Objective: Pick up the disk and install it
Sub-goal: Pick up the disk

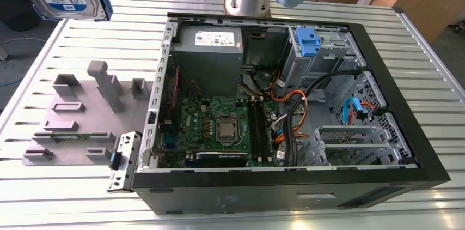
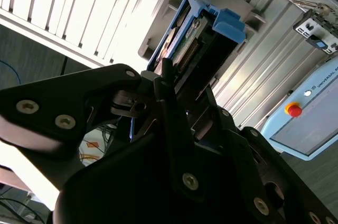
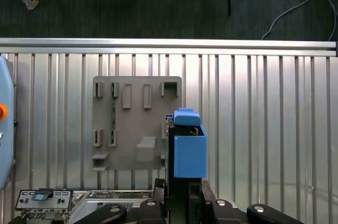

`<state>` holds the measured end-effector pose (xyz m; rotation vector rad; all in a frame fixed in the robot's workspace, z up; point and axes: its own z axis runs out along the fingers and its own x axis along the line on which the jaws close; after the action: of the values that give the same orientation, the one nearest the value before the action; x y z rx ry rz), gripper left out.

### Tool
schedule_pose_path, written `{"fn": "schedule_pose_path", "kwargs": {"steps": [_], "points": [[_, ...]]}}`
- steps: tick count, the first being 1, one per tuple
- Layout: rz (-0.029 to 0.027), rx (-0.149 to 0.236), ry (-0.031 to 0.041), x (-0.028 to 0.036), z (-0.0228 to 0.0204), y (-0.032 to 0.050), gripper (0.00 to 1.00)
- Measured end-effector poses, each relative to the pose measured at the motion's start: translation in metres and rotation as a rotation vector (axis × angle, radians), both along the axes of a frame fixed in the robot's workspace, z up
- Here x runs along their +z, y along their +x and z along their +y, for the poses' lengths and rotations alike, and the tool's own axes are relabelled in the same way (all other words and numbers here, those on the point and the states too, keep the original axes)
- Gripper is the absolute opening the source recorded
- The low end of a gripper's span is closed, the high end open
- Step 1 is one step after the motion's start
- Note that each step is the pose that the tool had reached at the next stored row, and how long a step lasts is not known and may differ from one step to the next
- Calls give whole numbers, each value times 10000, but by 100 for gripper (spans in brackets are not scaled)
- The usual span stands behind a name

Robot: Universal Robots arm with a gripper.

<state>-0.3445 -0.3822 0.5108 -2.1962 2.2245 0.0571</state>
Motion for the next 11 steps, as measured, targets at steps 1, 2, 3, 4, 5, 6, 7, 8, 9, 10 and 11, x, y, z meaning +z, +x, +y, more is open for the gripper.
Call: {"fn": "schedule_pose_path", "kwargs": {"steps": [1, 2, 3, 4, 5, 6, 7, 8, 9, 10, 11], "points": [[1, 0, 0, 0, 0, 16, 35], [0, -1, 0, 0, 0, 34, 35], [1, -1, -1, 1, 0, 51, 35], [1, 0, -1, 0, 0, 68, 35], [0, 0, -1, 0, 0, 85, 35], [0, 0, -1, 0, 0, 102, 35], [0, 0, -1, 0, 0, 119, 35], [1, 0, 0, 0, 0, 138, 35], [0, 0, 0, 0, 0, 156, 35], [1, 0, 0, 0, 0, 174, 35], [0, 0, 0, -1, 0, 193, 35]]}}
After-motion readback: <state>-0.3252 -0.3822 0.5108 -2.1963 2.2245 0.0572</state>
